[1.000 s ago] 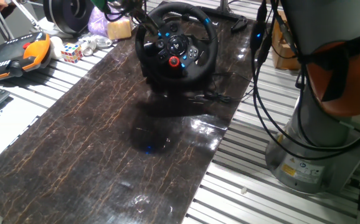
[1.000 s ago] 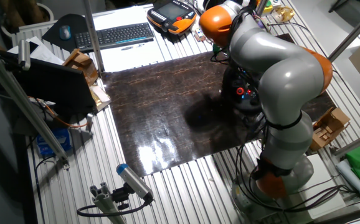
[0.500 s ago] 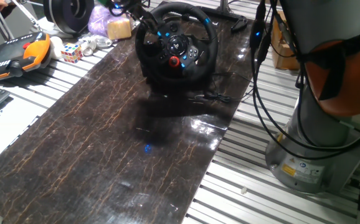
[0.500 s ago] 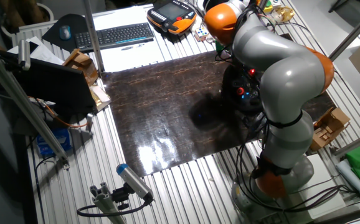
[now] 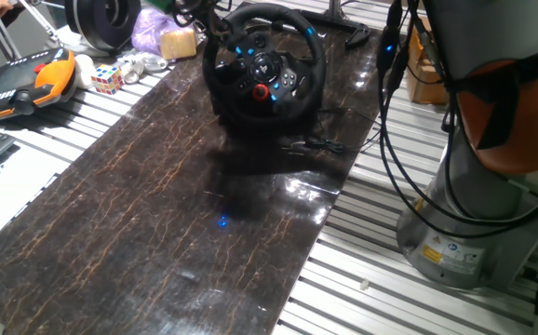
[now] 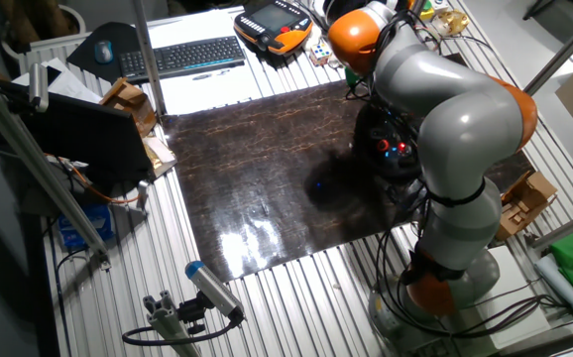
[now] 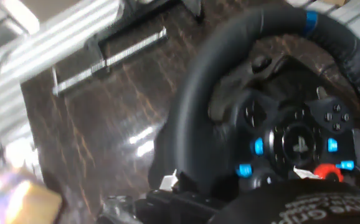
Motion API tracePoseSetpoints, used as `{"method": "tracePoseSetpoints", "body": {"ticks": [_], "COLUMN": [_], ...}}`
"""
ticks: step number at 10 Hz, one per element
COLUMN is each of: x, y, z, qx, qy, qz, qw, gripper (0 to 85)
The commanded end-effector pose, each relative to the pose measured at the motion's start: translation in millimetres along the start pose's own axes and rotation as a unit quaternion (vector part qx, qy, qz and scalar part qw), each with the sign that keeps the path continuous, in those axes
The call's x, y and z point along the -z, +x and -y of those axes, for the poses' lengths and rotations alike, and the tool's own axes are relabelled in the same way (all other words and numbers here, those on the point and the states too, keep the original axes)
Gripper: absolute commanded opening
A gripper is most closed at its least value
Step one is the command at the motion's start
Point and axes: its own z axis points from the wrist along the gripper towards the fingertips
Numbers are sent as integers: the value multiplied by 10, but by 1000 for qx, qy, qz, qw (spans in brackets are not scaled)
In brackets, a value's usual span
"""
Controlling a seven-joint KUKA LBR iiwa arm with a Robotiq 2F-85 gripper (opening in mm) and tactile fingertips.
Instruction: Rotate the steering wheel 90 degrees clockwise
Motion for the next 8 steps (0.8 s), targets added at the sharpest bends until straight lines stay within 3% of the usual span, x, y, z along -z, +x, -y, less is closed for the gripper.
{"method": "tracePoseSetpoints", "body": {"ticks": [1, 4, 5, 8], "x": [-14, -12, 1, 25], "y": [-31, -181, -281, -434], "z": [-1, -48, -69, -105], "qx": [-6, -38, -59, -110], "qy": [-1, -6, -4, 5], "qz": [6, 25, 28, 37], "qw": [1000, 999, 998, 993], "gripper": [7, 7, 7, 7]}}
